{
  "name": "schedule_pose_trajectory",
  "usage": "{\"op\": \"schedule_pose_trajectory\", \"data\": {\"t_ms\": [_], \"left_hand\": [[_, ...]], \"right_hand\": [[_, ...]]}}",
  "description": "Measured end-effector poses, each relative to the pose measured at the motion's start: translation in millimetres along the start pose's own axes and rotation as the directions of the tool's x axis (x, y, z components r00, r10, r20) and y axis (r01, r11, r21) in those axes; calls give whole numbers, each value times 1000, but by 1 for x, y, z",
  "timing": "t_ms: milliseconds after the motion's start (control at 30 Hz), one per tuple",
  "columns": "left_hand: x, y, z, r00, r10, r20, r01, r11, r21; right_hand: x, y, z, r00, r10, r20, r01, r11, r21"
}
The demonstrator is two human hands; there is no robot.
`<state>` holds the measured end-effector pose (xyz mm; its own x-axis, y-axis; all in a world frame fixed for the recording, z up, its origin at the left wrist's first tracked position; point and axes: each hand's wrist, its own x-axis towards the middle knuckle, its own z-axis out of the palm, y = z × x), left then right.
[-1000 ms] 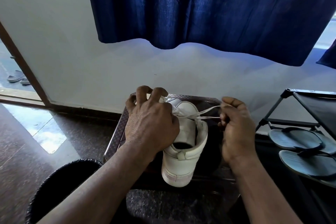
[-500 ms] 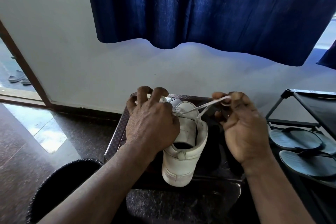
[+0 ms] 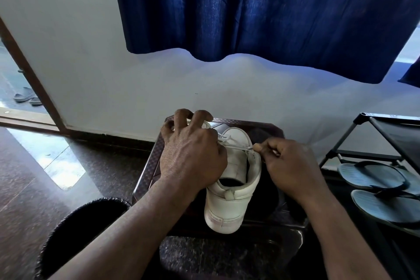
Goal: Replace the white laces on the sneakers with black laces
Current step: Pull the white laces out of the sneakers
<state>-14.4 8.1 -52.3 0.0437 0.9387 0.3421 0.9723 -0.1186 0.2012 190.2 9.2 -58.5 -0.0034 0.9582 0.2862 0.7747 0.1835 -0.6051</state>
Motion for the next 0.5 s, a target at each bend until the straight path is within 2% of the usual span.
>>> {"op": "schedule_pose_trajectory", "data": {"t_ms": [67, 100, 133, 167, 200, 233, 267, 300, 333, 367, 400, 500], "left_hand": [[0, 0, 0, 1000, -1, 0, 1, 1000, 1], [0, -1, 0, 1000, -2, 0, 2, 1000, -2], [0, -1, 0, 1000, -2, 2, 2, 1000, -4], [0, 0, 0, 1000, -2, 3, 2, 1000, -8], [0, 0, -1, 1000, -3, 5, 3, 1000, -11], [1, 1, -2, 1000, -4, 7, 4, 1000, -13], [1, 1, -2, 1000, -5, 9, 5, 1000, -14], [1, 1, -2, 1000, -5, 12, 6, 1000, -15], [1, 1, -2, 1000, -5, 12, 6, 1000, -15], [1, 0, -1, 1000, -6, 12, 6, 1000, -16], [0, 0, -1, 1000, -8, 10, 8, 1000, -19], [1, 1, -1, 1000, -8, 19, 9, 1000, -19]], "right_hand": [[2, 3, 2, 1000, -12, -26, 12, 1000, 1], [2, 1, 4, 999, 8, -48, -4, 998, 69], [2, -2, 5, 994, 57, -88, -37, 976, 216], [1, -6, 4, 983, 129, -130, -56, 888, 456], [0, -11, 0, 968, 209, -139, -42, 682, 730], [0, -15, -5, 960, 260, -106, -6, 396, 918], [-1, -17, -10, 962, 264, -76, 36, 151, 988], [-1, -19, -13, 963, 263, -54, 54, 8, 999], [-2, -19, -13, 961, 274, -32, 52, -63, 997], [-2, -19, -10, 954, 299, -10, 35, -80, 996], [-1, -16, -6, 943, 334, 2, 13, -44, 999], [2, -9, 4, 916, 399, -36, -43, 186, 982]]}}
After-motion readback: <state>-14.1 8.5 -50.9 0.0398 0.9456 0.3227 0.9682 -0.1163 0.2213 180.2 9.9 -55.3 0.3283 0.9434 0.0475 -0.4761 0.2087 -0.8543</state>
